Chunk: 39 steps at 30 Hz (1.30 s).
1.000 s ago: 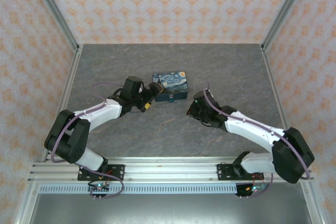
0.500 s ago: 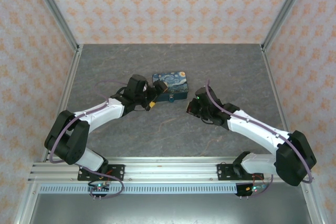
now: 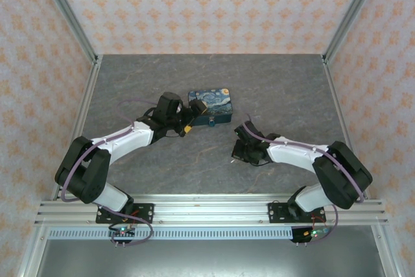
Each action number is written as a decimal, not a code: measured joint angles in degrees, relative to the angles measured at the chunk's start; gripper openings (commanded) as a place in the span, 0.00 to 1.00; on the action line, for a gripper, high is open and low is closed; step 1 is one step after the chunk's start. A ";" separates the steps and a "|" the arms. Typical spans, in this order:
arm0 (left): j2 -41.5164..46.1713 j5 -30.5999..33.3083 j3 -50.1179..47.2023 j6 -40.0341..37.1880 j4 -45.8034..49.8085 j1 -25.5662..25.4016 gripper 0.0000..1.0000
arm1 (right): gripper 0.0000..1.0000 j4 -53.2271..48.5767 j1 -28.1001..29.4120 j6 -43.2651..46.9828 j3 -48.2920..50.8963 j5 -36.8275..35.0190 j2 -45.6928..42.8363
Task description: Unlock a padlock with a key
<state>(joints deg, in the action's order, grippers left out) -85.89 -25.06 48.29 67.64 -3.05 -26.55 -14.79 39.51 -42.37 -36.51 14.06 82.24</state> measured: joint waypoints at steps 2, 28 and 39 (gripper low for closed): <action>0.00 0.00 0.00 0.00 0.00 0.00 1.00 | 0.00 0.33 0.00 -0.07 0.00 0.17 0.22; -0.11 0.00 0.00 0.00 -0.02 0.00 1.00 | 0.56 -2.43 2.51 2.78 0.02 -1.01 -5.64; -0.68 0.00 0.00 0.00 -0.02 0.00 1.00 | 0.57 -13.40 8.70 9.49 -9.92 -5.99 4.20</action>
<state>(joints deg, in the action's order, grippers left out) -86.56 -25.06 48.29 67.64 -3.07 -26.55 -28.18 48.21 -32.88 -46.44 8.08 86.43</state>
